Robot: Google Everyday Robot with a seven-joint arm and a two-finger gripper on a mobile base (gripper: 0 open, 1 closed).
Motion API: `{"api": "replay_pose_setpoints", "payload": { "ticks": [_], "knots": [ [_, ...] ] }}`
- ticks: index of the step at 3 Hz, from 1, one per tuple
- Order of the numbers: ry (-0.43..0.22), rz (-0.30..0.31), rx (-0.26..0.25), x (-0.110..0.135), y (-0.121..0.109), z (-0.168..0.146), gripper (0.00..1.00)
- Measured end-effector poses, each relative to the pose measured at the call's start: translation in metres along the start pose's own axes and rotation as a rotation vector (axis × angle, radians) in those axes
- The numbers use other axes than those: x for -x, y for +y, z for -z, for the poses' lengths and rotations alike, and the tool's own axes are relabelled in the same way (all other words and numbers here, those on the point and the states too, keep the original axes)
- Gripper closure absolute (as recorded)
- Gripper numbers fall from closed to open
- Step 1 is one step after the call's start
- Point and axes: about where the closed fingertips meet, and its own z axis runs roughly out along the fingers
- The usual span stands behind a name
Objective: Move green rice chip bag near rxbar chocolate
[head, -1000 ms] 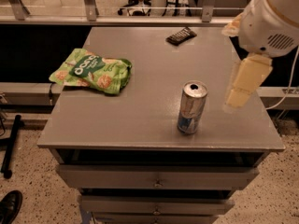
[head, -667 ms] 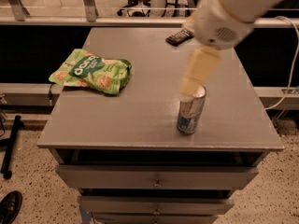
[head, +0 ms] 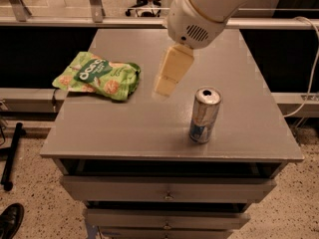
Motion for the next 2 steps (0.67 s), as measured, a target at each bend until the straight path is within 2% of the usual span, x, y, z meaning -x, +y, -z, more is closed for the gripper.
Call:
{"api": "replay_pose_setpoints", "payload": {
  "ticks": [2],
  "knots": [
    [-0.111, -0.032, -0.019, 0.033, -0.032, -0.074, 0.0]
  ]
}}
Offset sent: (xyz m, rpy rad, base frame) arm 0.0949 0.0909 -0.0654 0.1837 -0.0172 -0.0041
